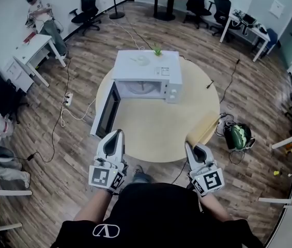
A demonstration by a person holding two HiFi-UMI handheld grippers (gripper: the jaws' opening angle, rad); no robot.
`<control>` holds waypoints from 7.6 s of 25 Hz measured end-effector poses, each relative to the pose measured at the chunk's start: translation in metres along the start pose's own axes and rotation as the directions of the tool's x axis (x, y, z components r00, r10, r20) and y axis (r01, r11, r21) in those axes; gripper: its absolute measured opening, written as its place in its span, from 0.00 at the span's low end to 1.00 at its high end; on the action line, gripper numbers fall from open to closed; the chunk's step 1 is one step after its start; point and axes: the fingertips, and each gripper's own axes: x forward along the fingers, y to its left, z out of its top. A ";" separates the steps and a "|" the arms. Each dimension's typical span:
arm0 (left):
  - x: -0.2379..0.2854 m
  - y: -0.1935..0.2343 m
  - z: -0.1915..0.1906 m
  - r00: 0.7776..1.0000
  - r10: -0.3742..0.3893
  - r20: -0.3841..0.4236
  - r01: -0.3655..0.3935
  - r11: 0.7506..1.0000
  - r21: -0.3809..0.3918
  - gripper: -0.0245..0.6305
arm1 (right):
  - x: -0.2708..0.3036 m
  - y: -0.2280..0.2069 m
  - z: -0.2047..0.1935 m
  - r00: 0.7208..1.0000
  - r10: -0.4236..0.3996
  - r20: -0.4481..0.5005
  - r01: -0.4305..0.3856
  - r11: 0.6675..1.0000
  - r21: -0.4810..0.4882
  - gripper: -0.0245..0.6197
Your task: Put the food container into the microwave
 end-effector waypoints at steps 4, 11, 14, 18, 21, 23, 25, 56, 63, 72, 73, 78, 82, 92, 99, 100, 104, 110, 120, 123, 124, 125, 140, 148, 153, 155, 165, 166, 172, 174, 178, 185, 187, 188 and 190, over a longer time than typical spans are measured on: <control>0.028 0.029 -0.006 0.999 -0.033 0.001 0.033 0.999 -0.013 0.04 | 0.036 -0.002 0.004 1.000 -0.020 -0.010 0.020 1.000 -0.007 0.06; 0.061 0.074 -0.014 0.997 -0.071 0.007 0.071 0.997 -0.036 0.04 | 0.094 0.001 0.006 0.999 -0.037 -0.034 0.036 0.999 -0.034 0.06; 0.074 0.092 -0.015 0.996 -0.090 0.011 0.091 0.995 -0.037 0.04 | 0.118 0.002 0.009 0.998 -0.047 -0.035 0.045 0.998 -0.050 0.06; 0.091 0.113 -0.015 0.993 -0.111 0.027 0.112 0.993 -0.038 0.04 | 0.145 0.003 0.013 0.997 -0.060 -0.042 0.057 0.996 -0.069 0.06; 0.102 0.126 -0.017 0.992 -0.117 0.041 0.119 0.992 -0.044 0.04 | 0.162 0.005 0.015 0.997 -0.059 -0.043 0.055 0.994 -0.093 0.06; 0.108 0.130 -0.020 0.991 -0.124 0.045 0.126 0.991 -0.048 0.04 | 0.171 0.005 0.014 0.997 -0.056 -0.049 0.051 0.993 -0.106 0.06; 0.114 0.132 -0.023 0.991 -0.128 0.046 0.130 0.990 -0.053 0.04 | 0.179 0.004 0.012 0.997 -0.051 -0.052 0.045 0.993 -0.110 0.06; 0.164 0.105 -0.019 0.999 0.042 0.023 -0.042 0.999 0.008 0.04 | 0.224 -0.088 0.026 0.992 0.125 -0.013 -0.125 0.973 -0.193 0.06; 0.160 0.107 -0.022 0.999 0.045 0.021 -0.045 0.999 -0.002 0.04 | 0.235 -0.085 0.024 0.985 0.164 -0.049 -0.171 0.957 -0.233 0.06; 0.138 0.111 -0.033 0.997 0.075 -0.006 -0.075 0.997 -0.029 0.04 | 0.256 -0.069 0.034 0.974 0.217 -0.072 -0.228 0.928 -0.294 0.06; 0.135 0.112 -0.036 0.997 0.077 -0.023 -0.078 0.996 -0.032 0.04 | 0.259 -0.067 0.035 0.972 0.224 -0.069 -0.235 0.926 -0.297 0.06; 0.121 0.115 -0.045 0.994 0.096 -0.051 -0.099 0.994 -0.042 0.04 | 0.274 -0.050 0.039 0.958 0.277 -0.080 -0.287 0.893 -0.348 0.06; 0.110 0.120 -0.044 0.992 0.121 -0.041 -0.123 0.991 -0.050 0.04 | 0.290 -0.032 0.037 0.935 0.330 -0.126 -0.353 0.859 -0.370 0.06; 0.086 0.123 -0.072 0.979 0.189 -0.071 -0.194 0.978 -0.074 0.04 | 0.319 0.024 0.012 0.825 0.511 -0.242 -0.565 0.740 -0.365 0.06; 0.067 0.129 -0.102 0.969 0.213 -0.128 -0.229 0.965 -0.131 0.04 | 0.330 0.079 -0.048 0.658 0.641 -0.395 -0.753 0.576 -0.318 0.06; 0.065 0.129 -0.106 0.966 0.217 -0.140 -0.236 0.962 -0.138 0.04 | 0.329 0.084 -0.058 0.630 0.652 -0.421 -0.776 0.551 -0.307 0.06; 0.054 0.131 -0.119 0.958 0.236 -0.162 -0.262 0.952 -0.160 0.04 | 0.327 0.099 -0.104 0.518 0.679 -0.521 -0.852 0.466 -0.239 0.06; 0.039 0.133 -0.142 0.946 0.258 -0.196 -0.293 0.940 -0.176 0.04 | 0.329 0.102 -0.187 0.351 0.647 -0.677 -0.924 0.357 -0.138 0.06; 0.018 0.116 -0.181 0.932 0.244 -0.267 -0.312 0.916 -0.251 0.04 | 0.366 0.036 -0.298 0.229 0.399 -0.888 -0.892 0.452 -0.027 0.06; 0.014 0.111 -0.188 0.931 0.235 -0.281 -0.310 0.914 -0.262 0.04 | 0.390 0.010 -0.310 0.263 0.326 -0.908 -0.867 0.494 -0.074 0.06; 0.013 0.110 -0.190 0.930 0.232 -0.286 -0.310 0.912 -0.268 0.04 | 0.399 0.001 -0.313 0.283 0.301 -0.911 -0.856 0.507 -0.098 0.06; 0.011 0.109 -0.192 0.929 0.230 -0.291 -0.311 0.910 -0.273 0.04 | 0.407 -0.005 -0.315 0.299 0.281 -0.912 -0.846 0.520 -0.117 0.06; -0.020 0.108 -0.227 0.899 0.238 -0.368 -0.358 0.883 -0.304 0.04 | 0.499 -0.050 -0.347 0.546 0.040 -0.837 -0.692 0.584 -0.423 0.06; -0.031 0.116 -0.238 0.888 0.243 -0.391 -0.377 0.870 -0.316 0.04 | 0.516 -0.065 -0.356 0.543 0.007 -0.840 -0.645 0.644 -0.412 0.06; -0.029 0.118 -0.242 0.888 0.237 -0.394 -0.378 0.866 -0.328 0.04 | 0.524 -0.067 -0.359 0.571 0.006 -0.821 -0.626 0.650 -0.430 0.06; -0.027 0.117 -0.242 0.890 0.229 -0.395 -0.371 0.866 -0.335 0.04 | 0.527 -0.068 -0.359 0.587 0.003 -0.809 -0.619 0.646 -0.447 0.06; -0.022 0.112 -0.245 0.895 0.214 -0.392 -0.366 0.854 -0.369 0.04 | 0.535 -0.071 -0.358 0.665 -0.027 -0.746 -0.568 0.631 -0.529 0.24; -0.022 0.111 -0.245 0.895 0.213 -0.392 -0.366 0.853 -0.372 0.04 | 0.534 -0.070 -0.359 0.673 -0.027 -0.739 -0.565 0.626 -0.538 0.25; -0.025 0.108 -0.245 0.896 0.205 -0.393 -0.359 0.856 -0.372 0.04 | 0.524 -0.066 -0.347 0.749 -0.058 -0.660 -0.499 0.606 -0.619 0.29; -0.023 0.108 -0.244 0.898 0.206 -0.390 -0.356 0.860 -0.365 0.04 | 0.520 -0.066 -0.340 0.779 -0.070 -0.623 -0.477 0.578 -0.662 0.30; -0.017 0.108 -0.233 0.908 0.199 -0.367 -0.331 0.879 -0.342 0.04 | 0.493 -0.061 -0.325 0.803 -0.043 -0.594 -0.450 0.610 -0.652 0.30; 0.005 0.107 -0.204 0.926 0.174 -0.335 -0.277 0.917 -0.289 0.04 | 0.410 -0.051 -0.309 0.757 0.043 -0.652 -0.539 0.603 -0.588 0.30; 0.013 0.107 -0.194 0.931 0.165 -0.326 -0.258 0.929 -0.266 0.04 | 0.377 -0.054 -0.314 0.714 0.058 -0.698 -0.585 0.596 -0.549 0.29; 0.018 0.106 -0.188 0.933 0.160 -0.321 -0.248 0.934 -0.256 0.04 | 0.361 -0.056 -0.316 0.688 0.065 -0.722 -0.607 0.597 -0.525 0.27; 0.029 0.105 -0.178 0.940 0.147 -0.308 -0.225 0.946 -0.236 0.04 | 0.329 -0.060 -0.318 0.639 0.075 -0.766 -0.638 0.608 -0.473 0.22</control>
